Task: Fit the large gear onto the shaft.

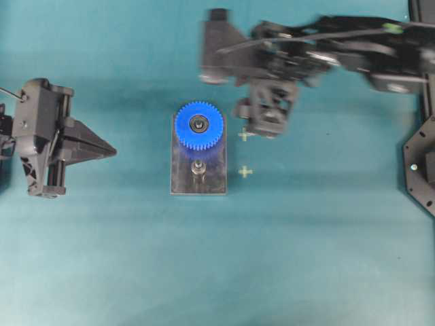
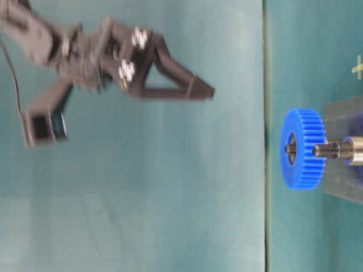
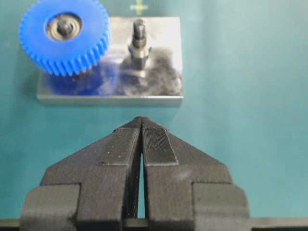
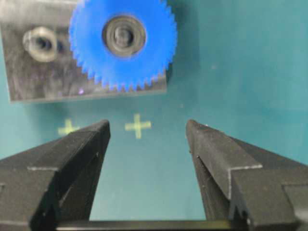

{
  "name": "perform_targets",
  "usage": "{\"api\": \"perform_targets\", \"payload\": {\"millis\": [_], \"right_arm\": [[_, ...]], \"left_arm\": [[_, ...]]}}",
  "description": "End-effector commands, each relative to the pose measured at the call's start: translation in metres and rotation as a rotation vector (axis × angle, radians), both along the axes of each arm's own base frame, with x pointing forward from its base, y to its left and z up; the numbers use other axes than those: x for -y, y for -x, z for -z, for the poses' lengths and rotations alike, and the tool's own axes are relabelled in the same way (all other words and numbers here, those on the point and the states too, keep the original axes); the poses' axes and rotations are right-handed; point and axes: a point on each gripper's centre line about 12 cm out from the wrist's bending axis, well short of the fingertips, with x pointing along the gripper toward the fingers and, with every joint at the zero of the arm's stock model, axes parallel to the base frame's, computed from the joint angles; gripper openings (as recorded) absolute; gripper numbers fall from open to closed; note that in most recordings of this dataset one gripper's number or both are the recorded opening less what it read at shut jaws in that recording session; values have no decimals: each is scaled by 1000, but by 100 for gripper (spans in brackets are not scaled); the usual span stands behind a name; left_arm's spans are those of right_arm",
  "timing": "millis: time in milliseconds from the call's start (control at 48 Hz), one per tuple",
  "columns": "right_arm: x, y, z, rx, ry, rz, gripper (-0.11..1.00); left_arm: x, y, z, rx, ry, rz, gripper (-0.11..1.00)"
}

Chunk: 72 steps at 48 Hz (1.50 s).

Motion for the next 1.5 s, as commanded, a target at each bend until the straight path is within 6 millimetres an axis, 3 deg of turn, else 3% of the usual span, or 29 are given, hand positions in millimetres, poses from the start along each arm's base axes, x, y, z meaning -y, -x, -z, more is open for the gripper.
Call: {"api": "perform_targets", "payload": {"millis": [0, 271, 500, 708, 895, 979, 1104, 1312, 1479], "right_arm": [[-6, 11, -10, 64, 9, -3, 70], [-31, 27, 3, 96, 11, -65, 69], [-42, 42, -9, 206, 6, -65, 69], [-44, 72, -14, 394, -30, 12, 69], [-49, 108, 0, 673, -31, 31, 69], [-52, 120, 6, 710, -54, 38, 67], [-60, 139, 27, 637, -124, 67, 52], [-64, 173, 53, 653, -205, 127, 6], [-65, 202, 66, 715, -234, 144, -1]], "left_arm": [[0, 0, -4, 20, -4, 2, 0], [0, 2, -6, 75, -9, 7, 0], [0, 8, -8, 100, -9, 7, 0], [0, 14, -10, 121, -11, 9, 0], [-3, 19, -13, 161, -26, 5, 0], [-4, 22, -10, 170, -38, 7, 0], [-4, 26, -5, 166, -43, 7, 0], [-4, 32, -5, 230, -40, 5, 0], [-7, 45, 4, 256, -42, -9, 0]]}}
